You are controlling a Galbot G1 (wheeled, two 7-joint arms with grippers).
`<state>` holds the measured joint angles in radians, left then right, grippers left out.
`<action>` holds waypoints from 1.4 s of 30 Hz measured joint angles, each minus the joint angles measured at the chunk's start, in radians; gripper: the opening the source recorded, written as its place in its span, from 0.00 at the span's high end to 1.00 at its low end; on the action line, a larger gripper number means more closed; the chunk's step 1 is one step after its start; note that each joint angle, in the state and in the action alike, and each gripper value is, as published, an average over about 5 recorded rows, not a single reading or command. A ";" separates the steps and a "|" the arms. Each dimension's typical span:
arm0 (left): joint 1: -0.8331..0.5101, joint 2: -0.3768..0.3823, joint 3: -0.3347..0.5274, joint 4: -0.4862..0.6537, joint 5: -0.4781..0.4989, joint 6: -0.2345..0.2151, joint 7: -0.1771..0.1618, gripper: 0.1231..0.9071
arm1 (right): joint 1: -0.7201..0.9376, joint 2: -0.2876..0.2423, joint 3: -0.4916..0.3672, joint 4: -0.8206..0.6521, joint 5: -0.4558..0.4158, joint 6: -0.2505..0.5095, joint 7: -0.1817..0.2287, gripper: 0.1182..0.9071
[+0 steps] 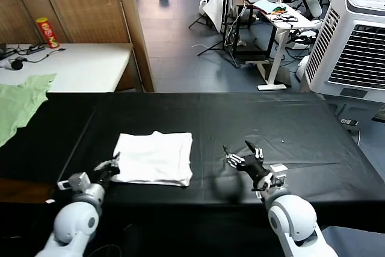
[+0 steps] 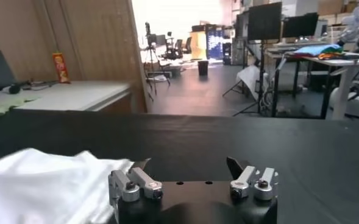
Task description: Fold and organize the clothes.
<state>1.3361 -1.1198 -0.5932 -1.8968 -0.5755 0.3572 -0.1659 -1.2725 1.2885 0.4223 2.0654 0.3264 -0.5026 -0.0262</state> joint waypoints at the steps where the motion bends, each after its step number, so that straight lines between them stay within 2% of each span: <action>1: 0.003 0.025 -0.011 -0.004 0.024 -0.001 0.003 0.98 | -0.001 0.000 0.002 0.000 0.000 0.000 0.001 0.14; 5: 0.019 0.140 -0.065 -0.015 0.101 -0.013 0.017 0.98 | -0.003 0.003 0.003 -0.001 0.000 0.000 0.002 0.14; 10: 0.051 0.290 -0.151 -0.052 0.181 -0.022 0.018 0.98 | -0.002 0.009 0.002 -0.001 0.000 0.000 0.003 0.14; 14: 0.082 0.340 -0.196 -0.125 0.225 -0.014 0.009 0.98 | -0.004 0.013 -0.001 -0.002 -0.003 0.000 0.004 0.14; 17: 0.095 0.334 -0.185 -0.202 0.239 0.000 -0.010 0.98 | -0.011 0.014 -0.004 0.000 -0.006 0.000 0.004 0.14; 20: 0.099 0.301 -0.132 -0.256 0.265 0.004 -0.029 0.98 | -0.021 0.013 -0.005 0.006 -0.010 0.000 0.004 0.14; 26: 0.078 0.179 0.066 -0.258 0.270 -0.015 -0.075 0.98 | -0.040 0.013 -0.007 0.009 -0.013 0.001 0.002 0.14; 28: 0.059 0.131 0.135 -0.238 0.269 -0.016 -0.077 0.98 | -0.042 0.016 -0.014 0.006 -0.011 -0.001 0.001 0.14; 31: 0.033 0.057 0.228 -0.207 0.291 -0.015 -0.047 0.98 | -0.040 0.020 -0.029 0.002 0.005 -0.012 -0.001 0.14; 34: 0.027 -0.002 0.296 -0.197 0.336 -0.019 0.013 0.89 | -0.032 0.018 -0.045 -0.005 0.035 -0.030 -0.003 0.14; 39: 0.038 -0.034 0.338 -0.208 0.388 -0.060 0.103 0.55 | -0.010 0.009 -0.082 -0.028 0.093 -0.059 -0.001 0.14; 42: 0.047 -0.028 0.337 -0.226 0.390 -0.099 0.132 0.34 | 0.012 0.017 -0.112 -0.049 0.132 -0.077 0.012 0.14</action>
<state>1.3835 -1.1477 -0.2560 -2.1224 -0.1852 0.2577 -0.0341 -1.2601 1.3052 0.3100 2.0169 0.4580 -0.5792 -0.0142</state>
